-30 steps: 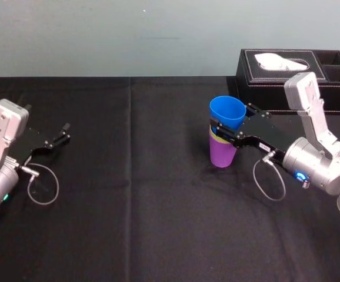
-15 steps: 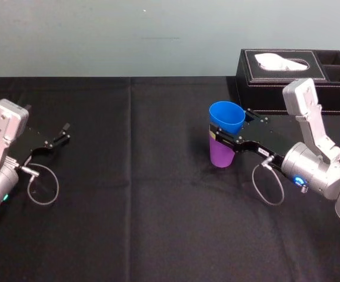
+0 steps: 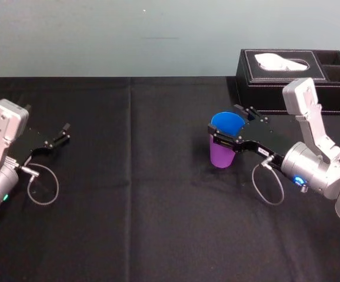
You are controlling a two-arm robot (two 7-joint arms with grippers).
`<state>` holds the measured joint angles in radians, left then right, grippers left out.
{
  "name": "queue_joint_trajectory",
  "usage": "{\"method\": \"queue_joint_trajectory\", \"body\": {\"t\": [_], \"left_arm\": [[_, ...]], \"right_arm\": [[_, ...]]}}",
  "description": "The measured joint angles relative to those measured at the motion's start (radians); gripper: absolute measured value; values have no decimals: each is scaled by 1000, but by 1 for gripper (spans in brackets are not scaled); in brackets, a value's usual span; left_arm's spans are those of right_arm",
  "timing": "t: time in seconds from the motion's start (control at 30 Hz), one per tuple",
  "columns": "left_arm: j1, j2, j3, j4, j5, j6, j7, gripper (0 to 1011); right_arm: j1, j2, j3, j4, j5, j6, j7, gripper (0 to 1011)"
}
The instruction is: Stack the three plastic cups sequentially using one hand.
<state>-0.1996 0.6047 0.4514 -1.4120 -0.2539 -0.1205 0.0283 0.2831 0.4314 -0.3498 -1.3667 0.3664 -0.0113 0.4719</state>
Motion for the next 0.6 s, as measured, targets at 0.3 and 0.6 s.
{"method": "queue_joint_trajectory", "body": {"t": [0.3, 0.6], "left_arm": [[0, 0, 0, 0, 0, 0, 0, 1011], [0, 0, 0, 0, 0, 0, 0, 1011]], "right_arm": [[-1, 1, 1, -4, 0, 0, -1, 1000], [-46, 11, 54, -74, 15, -23, -39, 1000]]}}
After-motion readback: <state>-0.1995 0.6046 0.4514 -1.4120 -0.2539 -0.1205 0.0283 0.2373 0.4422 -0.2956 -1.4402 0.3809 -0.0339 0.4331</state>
